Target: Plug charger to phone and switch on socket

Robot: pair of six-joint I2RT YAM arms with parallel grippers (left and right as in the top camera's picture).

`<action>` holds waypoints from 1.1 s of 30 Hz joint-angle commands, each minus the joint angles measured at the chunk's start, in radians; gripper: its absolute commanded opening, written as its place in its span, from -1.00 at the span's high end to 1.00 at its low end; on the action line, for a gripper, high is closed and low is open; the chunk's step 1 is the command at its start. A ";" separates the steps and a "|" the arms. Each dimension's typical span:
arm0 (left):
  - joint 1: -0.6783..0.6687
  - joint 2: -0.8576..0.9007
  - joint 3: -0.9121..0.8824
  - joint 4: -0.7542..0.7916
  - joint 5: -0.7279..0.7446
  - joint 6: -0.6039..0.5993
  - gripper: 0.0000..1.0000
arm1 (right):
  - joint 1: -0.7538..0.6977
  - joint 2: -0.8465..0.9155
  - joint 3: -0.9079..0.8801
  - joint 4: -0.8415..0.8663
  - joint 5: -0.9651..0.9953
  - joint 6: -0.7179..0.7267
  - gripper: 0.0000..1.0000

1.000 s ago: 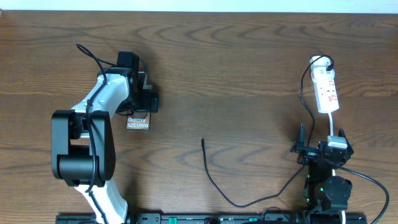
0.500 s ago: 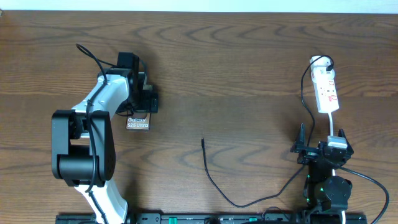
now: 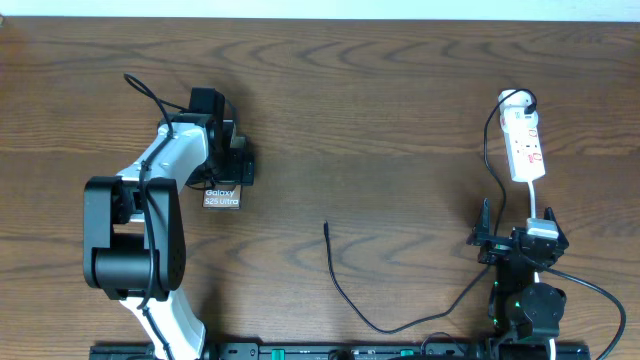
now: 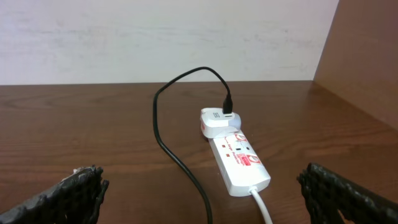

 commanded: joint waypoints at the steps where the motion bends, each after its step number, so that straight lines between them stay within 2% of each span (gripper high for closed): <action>1: 0.002 0.013 -0.020 0.002 -0.010 -0.005 -0.96 | 0.018 -0.005 -0.001 -0.004 0.007 -0.008 -0.99; 18: 0.002 0.013 -0.020 0.002 -0.009 -0.005 -1.00 | 0.018 -0.005 -0.001 -0.004 0.007 -0.008 -0.98; 33: 0.002 0.013 -0.020 0.002 -0.009 -0.005 -0.90 | 0.018 -0.005 -0.001 -0.004 0.007 -0.008 -0.99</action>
